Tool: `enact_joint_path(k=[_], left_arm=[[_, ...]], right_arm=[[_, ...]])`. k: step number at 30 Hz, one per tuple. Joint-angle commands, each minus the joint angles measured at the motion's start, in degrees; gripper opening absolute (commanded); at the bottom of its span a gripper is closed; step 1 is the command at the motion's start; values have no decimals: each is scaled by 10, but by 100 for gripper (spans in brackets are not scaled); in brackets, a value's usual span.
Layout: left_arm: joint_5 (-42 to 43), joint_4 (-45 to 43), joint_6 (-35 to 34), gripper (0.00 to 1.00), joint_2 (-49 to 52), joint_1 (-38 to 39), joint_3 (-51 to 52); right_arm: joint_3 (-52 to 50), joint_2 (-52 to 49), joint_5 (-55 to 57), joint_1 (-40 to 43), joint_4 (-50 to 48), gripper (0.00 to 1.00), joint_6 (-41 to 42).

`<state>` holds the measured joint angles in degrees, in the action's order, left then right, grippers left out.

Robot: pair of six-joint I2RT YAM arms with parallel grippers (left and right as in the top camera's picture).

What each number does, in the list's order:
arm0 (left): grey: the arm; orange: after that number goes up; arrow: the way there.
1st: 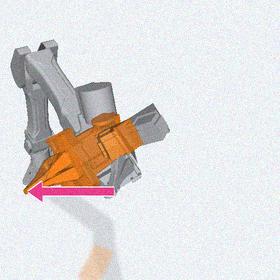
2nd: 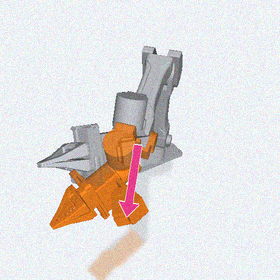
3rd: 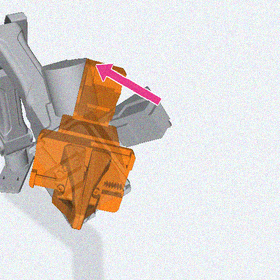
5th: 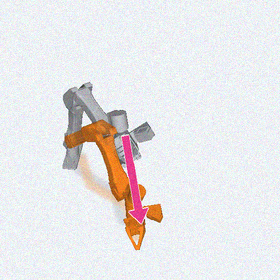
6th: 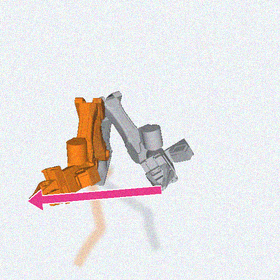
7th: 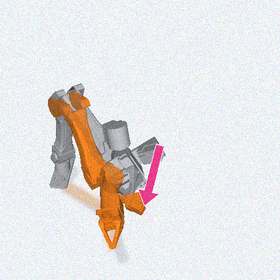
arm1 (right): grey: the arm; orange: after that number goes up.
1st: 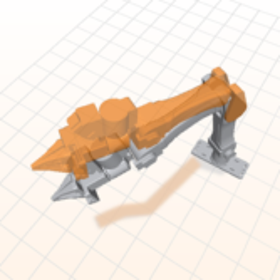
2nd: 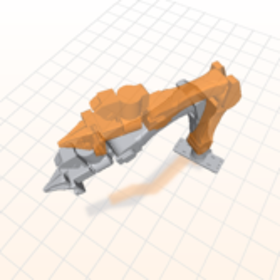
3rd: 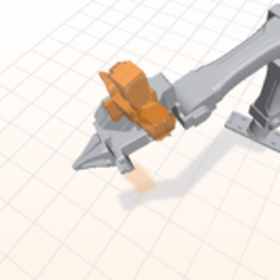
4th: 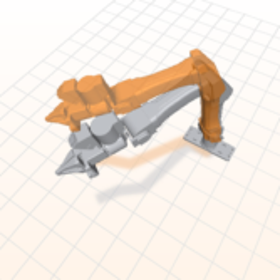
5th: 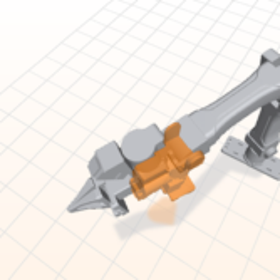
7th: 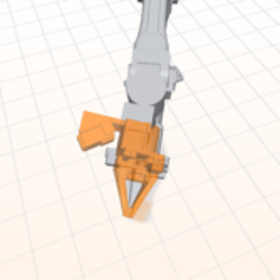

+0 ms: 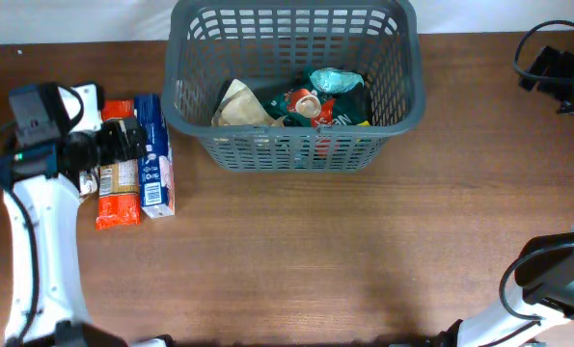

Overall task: Pack container
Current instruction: 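Reach the left gripper to the blue box and grasp it, then lift the blue box into the basket and open the left gripper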

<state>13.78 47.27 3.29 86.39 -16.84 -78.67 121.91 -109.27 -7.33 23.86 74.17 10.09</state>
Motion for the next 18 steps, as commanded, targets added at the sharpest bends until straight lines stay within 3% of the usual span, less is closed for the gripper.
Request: enact_joint_path(k=[1,4,14,18], left_arm=[[43,-3,11,99,29,-2,-15],[42,4,11,92,59,-2,-15],[30,22,11,89,203,19,-15],[0,23,11,78,239,32,-15]], right_arm=[[-2,0,3,2,0,99,1],[-2,0,3,2,0,99,1],[-2,0,3,2,0,99,1],[-2,0,3,2,0,99,1]])
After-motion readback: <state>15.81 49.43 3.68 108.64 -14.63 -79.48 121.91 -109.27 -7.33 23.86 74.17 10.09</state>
